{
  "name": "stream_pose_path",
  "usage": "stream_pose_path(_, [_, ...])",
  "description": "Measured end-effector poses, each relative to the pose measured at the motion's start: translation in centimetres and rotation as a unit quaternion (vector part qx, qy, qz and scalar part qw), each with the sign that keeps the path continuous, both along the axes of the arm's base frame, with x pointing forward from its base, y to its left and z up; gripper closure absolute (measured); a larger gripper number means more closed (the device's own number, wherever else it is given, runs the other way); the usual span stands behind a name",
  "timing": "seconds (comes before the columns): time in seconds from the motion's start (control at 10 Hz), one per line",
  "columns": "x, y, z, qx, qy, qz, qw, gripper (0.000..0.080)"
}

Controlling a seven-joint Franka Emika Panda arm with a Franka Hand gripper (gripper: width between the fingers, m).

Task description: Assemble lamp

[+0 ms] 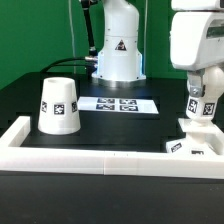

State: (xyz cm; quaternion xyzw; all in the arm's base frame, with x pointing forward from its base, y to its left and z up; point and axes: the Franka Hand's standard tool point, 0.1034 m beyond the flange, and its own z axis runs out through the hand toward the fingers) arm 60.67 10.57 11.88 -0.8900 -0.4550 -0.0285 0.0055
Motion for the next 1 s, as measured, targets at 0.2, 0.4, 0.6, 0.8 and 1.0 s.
stream_pose_path(0.2, [0.10, -0.17, 0.01, -0.004, -0.004, 0.046, 0.999, 0.0101])
stream_pose_path(0.4, [0.12, -0.30, -0.02, -0.014, -0.007, 0.089, 0.996, 0.0101])
stream_pose_path(0.6, [0.11, -0.83, -0.07, -0.014, -0.004, 0.078, 0.997, 0.0101])
stream_pose_path(0.8, [0.12, -0.84, -0.07, -0.014, -0.005, 0.078, 0.997, 0.0223])
stream_pose_path(1.0, [0.09, -1.02, -0.08, -0.012, -0.004, 0.054, 0.998, 0.0223])
